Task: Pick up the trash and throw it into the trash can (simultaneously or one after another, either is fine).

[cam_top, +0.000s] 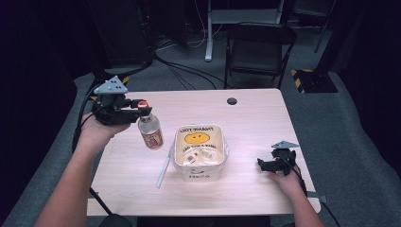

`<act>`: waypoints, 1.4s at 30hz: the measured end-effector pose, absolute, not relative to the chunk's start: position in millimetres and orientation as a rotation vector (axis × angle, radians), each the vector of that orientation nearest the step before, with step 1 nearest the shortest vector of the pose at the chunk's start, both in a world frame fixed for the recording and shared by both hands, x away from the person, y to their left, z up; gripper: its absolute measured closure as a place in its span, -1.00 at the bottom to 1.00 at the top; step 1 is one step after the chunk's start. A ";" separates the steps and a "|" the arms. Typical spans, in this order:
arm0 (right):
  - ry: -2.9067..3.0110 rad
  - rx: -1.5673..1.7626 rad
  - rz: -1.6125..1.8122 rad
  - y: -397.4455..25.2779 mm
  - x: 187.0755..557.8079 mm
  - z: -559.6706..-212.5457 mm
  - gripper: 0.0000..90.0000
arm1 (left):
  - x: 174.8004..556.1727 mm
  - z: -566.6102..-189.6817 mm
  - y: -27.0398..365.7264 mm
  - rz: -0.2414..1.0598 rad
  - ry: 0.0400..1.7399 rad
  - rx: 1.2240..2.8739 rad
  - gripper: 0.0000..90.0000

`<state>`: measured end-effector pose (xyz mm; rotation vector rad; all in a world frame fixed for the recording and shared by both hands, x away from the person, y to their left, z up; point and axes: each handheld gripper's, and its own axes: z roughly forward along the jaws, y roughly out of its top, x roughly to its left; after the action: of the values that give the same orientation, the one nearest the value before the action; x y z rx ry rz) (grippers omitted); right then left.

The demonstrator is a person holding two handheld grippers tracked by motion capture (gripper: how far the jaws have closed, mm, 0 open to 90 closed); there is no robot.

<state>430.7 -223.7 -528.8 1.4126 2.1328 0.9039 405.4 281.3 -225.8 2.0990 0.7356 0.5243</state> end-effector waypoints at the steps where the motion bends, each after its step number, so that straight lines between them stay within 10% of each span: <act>1: 2.133 1.413 0.904 -223.7 430.7 -528.8 -1.00 | 405.3 -224.0 280.1 0.528 0.729 2.099 0.39; 42: 2.143 1.396 0.910 -223.7 430.8 -528.9 -1.00 | 405.8 -201.0 215.0 0.468 0.581 2.096 0.39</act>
<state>430.8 -223.7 -528.9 1.3961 2.1425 0.9104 405.8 215.0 -201.0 2.0960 0.5814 0.4682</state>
